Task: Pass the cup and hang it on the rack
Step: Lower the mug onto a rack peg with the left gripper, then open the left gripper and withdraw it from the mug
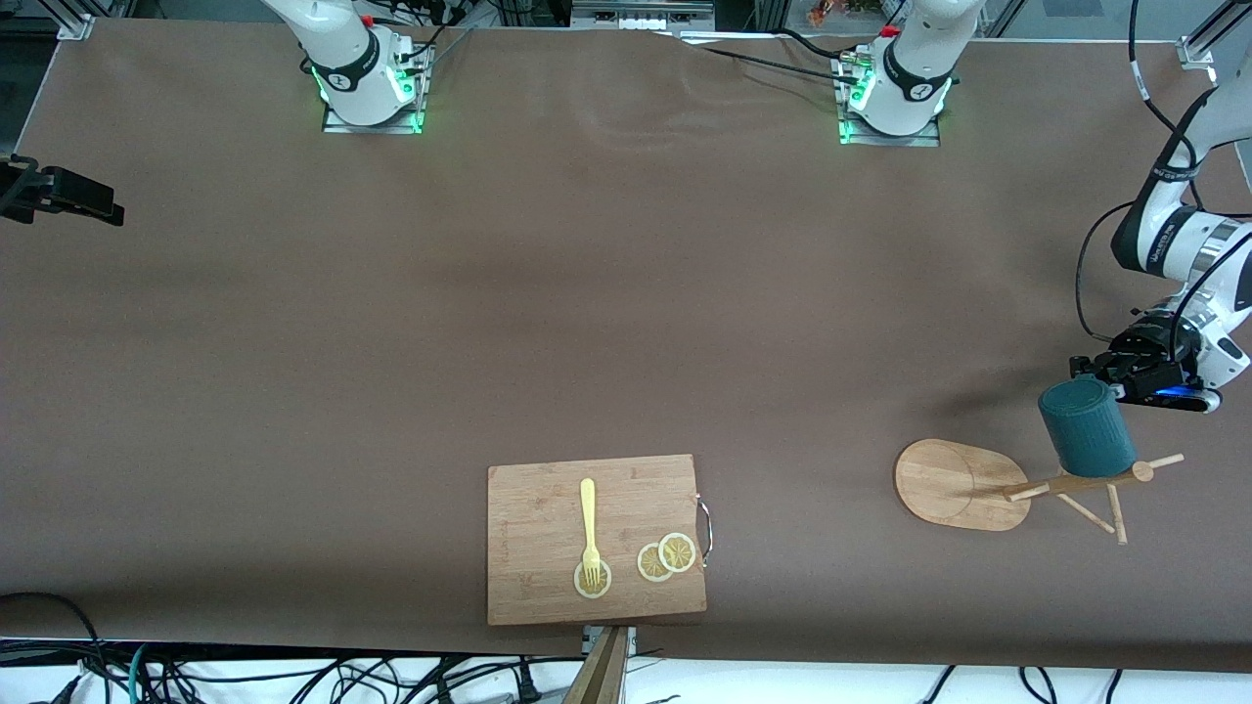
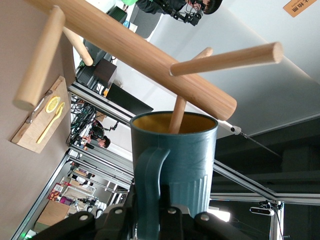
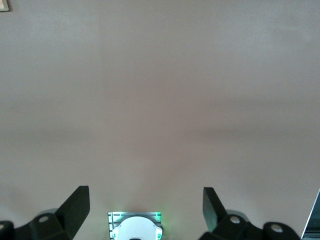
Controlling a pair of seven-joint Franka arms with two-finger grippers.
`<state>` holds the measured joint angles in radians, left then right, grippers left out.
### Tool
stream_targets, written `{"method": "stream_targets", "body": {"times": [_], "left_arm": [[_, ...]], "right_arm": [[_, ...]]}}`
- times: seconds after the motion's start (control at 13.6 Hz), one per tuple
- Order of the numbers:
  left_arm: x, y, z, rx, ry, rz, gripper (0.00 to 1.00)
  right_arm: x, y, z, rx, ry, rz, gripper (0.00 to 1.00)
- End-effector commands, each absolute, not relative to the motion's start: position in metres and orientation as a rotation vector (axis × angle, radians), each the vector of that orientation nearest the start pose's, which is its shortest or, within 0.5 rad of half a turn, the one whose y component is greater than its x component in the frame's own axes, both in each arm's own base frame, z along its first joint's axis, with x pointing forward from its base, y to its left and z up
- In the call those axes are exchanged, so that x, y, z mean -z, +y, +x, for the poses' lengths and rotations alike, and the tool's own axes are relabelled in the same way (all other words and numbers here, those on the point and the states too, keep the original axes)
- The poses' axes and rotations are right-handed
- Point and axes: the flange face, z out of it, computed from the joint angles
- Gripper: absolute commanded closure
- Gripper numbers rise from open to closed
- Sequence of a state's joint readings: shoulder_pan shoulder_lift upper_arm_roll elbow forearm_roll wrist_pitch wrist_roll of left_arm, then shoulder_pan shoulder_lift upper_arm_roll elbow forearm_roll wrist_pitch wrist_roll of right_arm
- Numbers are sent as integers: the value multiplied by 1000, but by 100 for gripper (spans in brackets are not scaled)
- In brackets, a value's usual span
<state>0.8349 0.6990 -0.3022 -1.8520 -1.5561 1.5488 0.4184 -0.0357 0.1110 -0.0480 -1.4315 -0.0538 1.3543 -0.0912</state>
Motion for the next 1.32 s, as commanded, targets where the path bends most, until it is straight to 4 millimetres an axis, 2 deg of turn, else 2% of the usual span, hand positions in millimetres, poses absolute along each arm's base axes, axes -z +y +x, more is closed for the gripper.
{"method": "stream_targets", "body": {"times": [0.0,0.29,0.37,0.44,0.59,0.73,0.81,0.88,0.95,1.25], "left_arm": [[-208,227,575,-52,706,1161,100],[-202,225,573,-53,691,1182,100],[-202,225,573,-53,691,1182,92],[-201,226,573,-55,692,1181,91],[-200,229,572,-57,695,1179,79],[-200,230,571,-59,697,1178,74],[-200,230,571,-61,696,1179,33],[-200,229,571,-64,692,1182,5],[-200,229,571,-81,680,1189,0],[-200,238,567,-88,682,1200,0]], "right_arm": [[-613,-56,563,-291,19,-3175,0],[-613,-55,563,-291,17,-3176,0],[-613,-55,563,-291,17,-3176,0],[-613,-55,562,-293,17,-3175,0],[-614,-55,562,-290,16,-3174,0],[-613,-55,562,-293,16,-3174,0],[-613,-55,562,-293,16,-3174,0],[-613,-55,563,-292,16,-3172,0],[-613,-54,563,-292,14,-3172,0],[-613,-51,563,-292,4,-3174,0]]}}
